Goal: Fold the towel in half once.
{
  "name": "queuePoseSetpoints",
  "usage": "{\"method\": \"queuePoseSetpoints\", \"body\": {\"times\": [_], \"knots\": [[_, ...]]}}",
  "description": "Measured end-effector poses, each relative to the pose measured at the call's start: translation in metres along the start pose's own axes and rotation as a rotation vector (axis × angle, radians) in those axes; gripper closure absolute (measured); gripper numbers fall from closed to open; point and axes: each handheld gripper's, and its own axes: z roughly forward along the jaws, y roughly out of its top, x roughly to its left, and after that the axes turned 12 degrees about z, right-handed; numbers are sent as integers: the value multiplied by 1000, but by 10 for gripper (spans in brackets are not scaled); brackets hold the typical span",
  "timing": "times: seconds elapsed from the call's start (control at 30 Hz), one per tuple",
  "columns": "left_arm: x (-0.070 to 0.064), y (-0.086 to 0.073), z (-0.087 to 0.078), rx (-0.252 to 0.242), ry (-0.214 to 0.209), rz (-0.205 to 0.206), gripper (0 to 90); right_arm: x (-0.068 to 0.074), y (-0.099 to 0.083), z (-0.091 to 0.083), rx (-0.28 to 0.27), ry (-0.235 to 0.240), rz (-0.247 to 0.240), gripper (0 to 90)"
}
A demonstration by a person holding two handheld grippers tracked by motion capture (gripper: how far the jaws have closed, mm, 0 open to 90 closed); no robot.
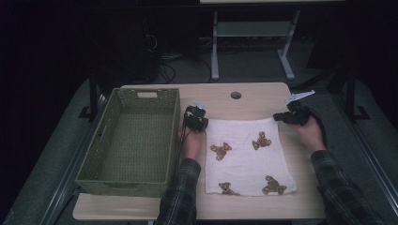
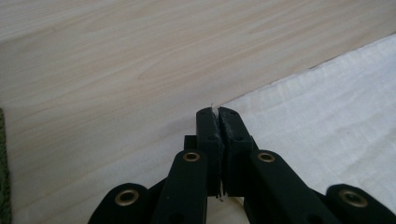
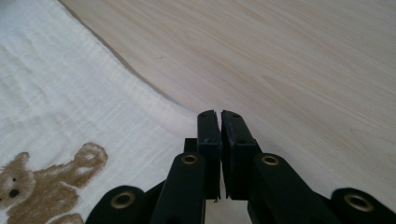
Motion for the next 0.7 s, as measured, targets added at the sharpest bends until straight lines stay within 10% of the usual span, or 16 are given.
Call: {"method": "queuePoseSetpoints", "body": {"times": [0.7], "knots": [[3,8,-20,-39,-45,-17,873,5,-10,-15,-71,37,10,866]]}}
